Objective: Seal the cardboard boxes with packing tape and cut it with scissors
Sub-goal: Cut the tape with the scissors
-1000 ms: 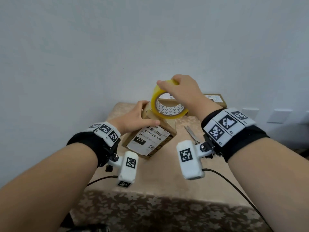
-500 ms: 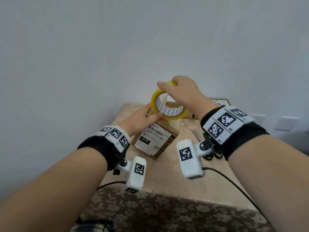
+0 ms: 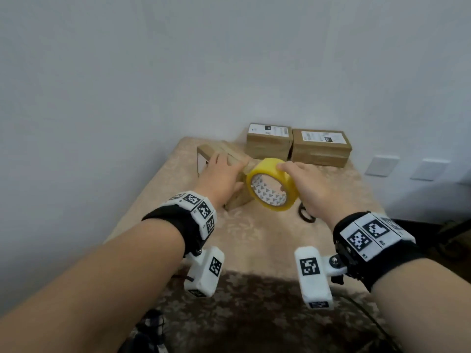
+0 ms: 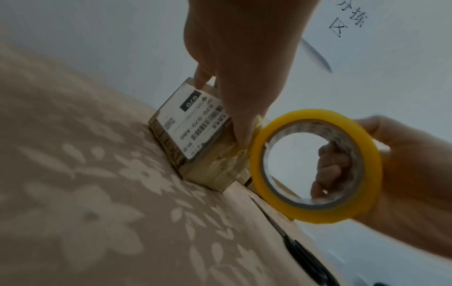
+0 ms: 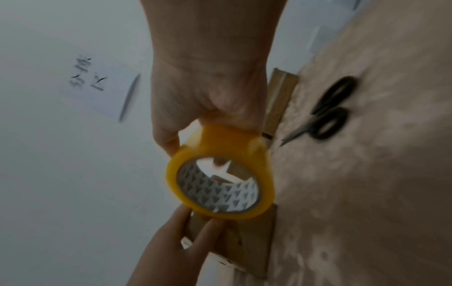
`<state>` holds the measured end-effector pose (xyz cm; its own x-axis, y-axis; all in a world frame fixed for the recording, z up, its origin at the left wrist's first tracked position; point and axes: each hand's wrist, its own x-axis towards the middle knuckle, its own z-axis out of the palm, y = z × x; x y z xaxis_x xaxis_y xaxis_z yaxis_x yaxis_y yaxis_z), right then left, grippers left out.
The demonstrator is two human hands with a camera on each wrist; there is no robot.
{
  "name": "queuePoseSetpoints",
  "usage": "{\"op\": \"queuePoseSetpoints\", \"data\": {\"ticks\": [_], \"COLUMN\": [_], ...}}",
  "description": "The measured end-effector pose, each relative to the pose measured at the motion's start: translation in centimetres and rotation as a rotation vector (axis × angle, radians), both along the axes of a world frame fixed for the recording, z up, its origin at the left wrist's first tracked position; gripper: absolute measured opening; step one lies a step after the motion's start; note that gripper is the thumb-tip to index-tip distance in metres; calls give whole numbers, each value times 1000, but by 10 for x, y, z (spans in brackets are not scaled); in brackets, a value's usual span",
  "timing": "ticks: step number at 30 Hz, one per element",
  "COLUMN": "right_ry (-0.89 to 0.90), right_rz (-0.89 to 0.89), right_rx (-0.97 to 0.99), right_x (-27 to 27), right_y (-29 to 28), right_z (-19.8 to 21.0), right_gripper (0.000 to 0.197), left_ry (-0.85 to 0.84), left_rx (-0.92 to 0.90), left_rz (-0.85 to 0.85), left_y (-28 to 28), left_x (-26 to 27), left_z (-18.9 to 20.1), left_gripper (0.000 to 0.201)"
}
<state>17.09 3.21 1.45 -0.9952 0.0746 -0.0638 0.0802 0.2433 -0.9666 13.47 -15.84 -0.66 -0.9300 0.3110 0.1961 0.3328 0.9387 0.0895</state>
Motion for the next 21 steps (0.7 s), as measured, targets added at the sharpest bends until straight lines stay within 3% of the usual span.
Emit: {"op": "queuePoseSetpoints", "data": {"ticks": [5, 10, 13, 15, 17, 19, 21], "right_ry": [-12, -83, -68, -53, -47, -61, -72], "right_rz": [255, 358, 385, 405, 414, 433, 473], "right_rx": [-239, -230, -68, -7, 15, 17, 10], "right_x": [8, 5, 5, 7, 10, 15, 19], "right_y": [4, -4, -3, -6, -10, -13, -14], "right_z": [-18, -16, -18, -17, -17, -17, -17], "right_gripper": [8, 37, 32, 25, 24, 22, 19], "left_ry": [23, -149, -125, -148, -197, -279, -384], "left_rx": [57, 54, -50, 118, 463, 704, 740], "left_rz": [-78, -122, 30, 63, 124, 283, 376], "left_y": [-4, -17, -17, -11, -4, 5, 16], "left_x": [-14, -29, -25, -16, -4, 7, 18], "left_z": [-5, 6, 18, 24, 25, 22, 16], "left_gripper": [63, 70, 61, 46, 43, 76, 111]}}
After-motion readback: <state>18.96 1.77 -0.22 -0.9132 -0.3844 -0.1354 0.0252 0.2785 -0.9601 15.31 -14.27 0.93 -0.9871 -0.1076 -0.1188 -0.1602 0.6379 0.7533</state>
